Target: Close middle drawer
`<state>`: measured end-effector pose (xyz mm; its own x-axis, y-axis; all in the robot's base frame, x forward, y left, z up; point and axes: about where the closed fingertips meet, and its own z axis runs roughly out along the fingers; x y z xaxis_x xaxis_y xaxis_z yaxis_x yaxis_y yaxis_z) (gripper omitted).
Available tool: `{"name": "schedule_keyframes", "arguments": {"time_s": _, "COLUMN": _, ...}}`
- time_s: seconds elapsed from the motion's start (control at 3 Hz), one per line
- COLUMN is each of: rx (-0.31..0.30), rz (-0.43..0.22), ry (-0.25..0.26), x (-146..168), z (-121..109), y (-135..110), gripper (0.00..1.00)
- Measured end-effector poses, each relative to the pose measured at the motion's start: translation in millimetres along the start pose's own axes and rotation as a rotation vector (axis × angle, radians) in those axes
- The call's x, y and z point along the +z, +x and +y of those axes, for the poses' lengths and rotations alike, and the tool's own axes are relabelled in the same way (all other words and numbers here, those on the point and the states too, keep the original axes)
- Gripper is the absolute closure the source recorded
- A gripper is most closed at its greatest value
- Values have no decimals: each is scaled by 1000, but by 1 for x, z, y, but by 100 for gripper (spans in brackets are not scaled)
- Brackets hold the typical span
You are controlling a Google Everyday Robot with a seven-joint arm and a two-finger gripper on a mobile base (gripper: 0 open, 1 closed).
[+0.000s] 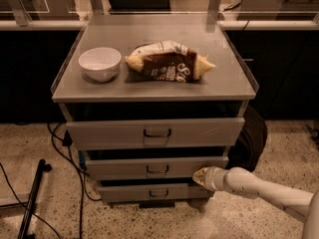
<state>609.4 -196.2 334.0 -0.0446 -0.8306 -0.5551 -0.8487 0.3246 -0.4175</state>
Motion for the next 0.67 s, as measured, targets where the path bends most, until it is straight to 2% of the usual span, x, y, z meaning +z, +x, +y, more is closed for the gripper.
{"name": "schedule_keyframes", "arguments": {"time_s": 0.67, "rx": 31, "rz": -27, "ry": 40, "x": -26, "z": -17, "y": -9, "gripper": 100}}
